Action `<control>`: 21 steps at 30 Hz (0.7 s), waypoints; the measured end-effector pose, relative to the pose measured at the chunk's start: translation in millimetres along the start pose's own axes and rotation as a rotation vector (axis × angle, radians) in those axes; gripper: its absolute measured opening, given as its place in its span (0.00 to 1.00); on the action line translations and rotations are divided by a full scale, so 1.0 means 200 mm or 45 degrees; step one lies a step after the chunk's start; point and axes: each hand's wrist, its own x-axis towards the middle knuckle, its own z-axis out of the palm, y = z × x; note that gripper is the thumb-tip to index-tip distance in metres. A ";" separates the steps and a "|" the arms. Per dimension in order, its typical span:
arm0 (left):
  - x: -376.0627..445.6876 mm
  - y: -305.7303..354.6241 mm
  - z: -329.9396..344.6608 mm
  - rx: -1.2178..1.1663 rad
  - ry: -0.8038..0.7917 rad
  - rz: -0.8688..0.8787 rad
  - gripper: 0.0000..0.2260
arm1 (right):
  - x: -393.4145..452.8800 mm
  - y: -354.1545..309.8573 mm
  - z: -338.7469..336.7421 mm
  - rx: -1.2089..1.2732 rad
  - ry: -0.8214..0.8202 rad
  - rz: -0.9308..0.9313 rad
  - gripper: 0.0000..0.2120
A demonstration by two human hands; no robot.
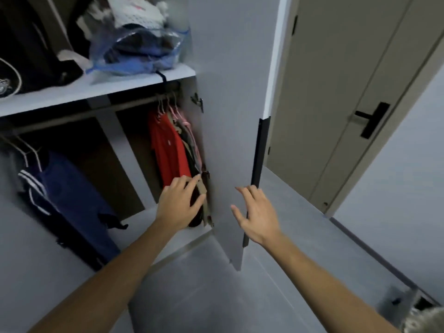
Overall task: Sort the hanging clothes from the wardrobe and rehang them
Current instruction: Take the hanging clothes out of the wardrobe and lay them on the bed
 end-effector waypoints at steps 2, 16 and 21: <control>0.00 -0.12 -0.01 0.039 0.033 -0.101 0.28 | 0.14 -0.03 0.07 0.028 -0.053 -0.083 0.26; -0.26 -0.89 -0.17 0.209 0.202 -0.680 0.30 | 0.95 -0.53 0.66 0.203 -0.307 -0.610 0.31; -0.29 -1.25 -0.20 0.203 0.269 -0.849 0.30 | 1.23 -0.83 0.91 0.248 -0.383 -0.758 0.32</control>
